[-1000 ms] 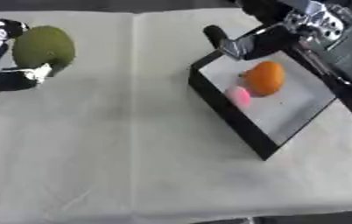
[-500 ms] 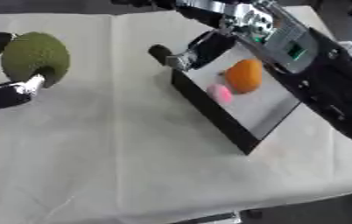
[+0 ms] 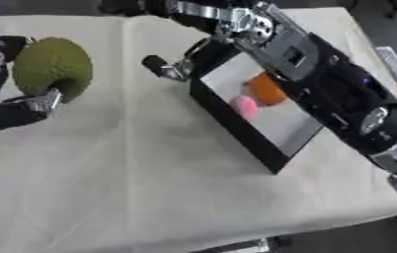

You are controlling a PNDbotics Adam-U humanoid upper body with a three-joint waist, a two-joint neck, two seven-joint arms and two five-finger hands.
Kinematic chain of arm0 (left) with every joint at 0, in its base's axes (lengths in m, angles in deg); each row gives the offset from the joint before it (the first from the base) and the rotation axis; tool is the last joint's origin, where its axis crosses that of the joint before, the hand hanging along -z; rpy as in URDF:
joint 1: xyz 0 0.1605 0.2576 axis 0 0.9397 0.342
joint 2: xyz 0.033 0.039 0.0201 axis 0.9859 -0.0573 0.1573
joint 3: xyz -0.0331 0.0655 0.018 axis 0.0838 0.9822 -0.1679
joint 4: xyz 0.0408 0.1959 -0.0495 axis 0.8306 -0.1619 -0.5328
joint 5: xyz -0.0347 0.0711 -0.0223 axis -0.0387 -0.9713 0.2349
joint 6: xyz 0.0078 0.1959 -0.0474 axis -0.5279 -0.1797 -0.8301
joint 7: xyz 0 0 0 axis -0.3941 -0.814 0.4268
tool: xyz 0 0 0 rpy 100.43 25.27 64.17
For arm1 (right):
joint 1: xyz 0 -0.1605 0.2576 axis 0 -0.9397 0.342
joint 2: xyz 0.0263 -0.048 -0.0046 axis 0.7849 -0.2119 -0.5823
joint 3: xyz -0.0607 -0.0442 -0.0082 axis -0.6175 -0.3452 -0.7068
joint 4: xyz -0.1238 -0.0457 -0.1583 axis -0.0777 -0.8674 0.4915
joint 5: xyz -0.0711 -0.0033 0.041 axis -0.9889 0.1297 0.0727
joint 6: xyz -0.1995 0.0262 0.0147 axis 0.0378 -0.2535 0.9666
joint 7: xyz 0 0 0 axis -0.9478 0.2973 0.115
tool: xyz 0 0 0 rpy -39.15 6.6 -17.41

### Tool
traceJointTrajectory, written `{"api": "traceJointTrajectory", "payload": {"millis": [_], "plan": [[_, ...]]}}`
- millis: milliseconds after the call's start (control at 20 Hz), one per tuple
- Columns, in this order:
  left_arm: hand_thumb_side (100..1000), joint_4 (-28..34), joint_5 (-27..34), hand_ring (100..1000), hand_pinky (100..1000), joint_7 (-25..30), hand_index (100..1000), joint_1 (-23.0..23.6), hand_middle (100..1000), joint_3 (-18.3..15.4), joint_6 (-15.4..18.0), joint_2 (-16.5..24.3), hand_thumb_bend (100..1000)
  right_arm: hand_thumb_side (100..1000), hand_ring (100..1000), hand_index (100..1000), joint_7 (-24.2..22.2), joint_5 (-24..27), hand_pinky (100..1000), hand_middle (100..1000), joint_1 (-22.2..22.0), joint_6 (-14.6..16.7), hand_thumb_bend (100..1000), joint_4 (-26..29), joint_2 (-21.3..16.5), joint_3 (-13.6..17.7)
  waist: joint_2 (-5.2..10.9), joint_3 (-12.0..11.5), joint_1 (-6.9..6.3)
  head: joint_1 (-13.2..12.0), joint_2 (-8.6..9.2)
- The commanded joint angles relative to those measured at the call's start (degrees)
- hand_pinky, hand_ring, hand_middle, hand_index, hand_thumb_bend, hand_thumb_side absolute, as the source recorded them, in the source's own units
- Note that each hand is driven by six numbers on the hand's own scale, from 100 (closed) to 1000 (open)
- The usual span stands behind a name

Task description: Pick up the objects with one hand, pass them to the other hand, and then place them into the box on the other side of the table.

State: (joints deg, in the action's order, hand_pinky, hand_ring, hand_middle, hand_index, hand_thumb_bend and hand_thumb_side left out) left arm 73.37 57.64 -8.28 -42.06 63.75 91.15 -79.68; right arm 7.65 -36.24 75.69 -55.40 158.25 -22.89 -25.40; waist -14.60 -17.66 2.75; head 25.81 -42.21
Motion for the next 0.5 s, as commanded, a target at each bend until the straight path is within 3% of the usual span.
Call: {"api": "traceJointTrajectory", "payload": {"millis": [50, 500], "plan": [[315, 1.75, -0.57, 517, 742, -0.50, 534, -1.26, 454, 0.19, 0.94, -1.03, 100, 100, 1000, 1000, -1.19, -1.21, 1000, 964, 1.92, -0.01, 100, -0.91, 0.45, -0.40, 0.85, -0.18, 0.03, 0.62, 0.49], [282, 2.32, -3.51, 518, 741, -2.88, 532, -1.65, 452, 0.75, 2.73, -3.00, 100, 100, 1000, 1000, -1.72, -6.50, 1000, 958, 4.18, 0.45, 100, -3.72, 3.79, -2.08, 0.35, -0.91, 0.65, 1.54, 0.75]]}}
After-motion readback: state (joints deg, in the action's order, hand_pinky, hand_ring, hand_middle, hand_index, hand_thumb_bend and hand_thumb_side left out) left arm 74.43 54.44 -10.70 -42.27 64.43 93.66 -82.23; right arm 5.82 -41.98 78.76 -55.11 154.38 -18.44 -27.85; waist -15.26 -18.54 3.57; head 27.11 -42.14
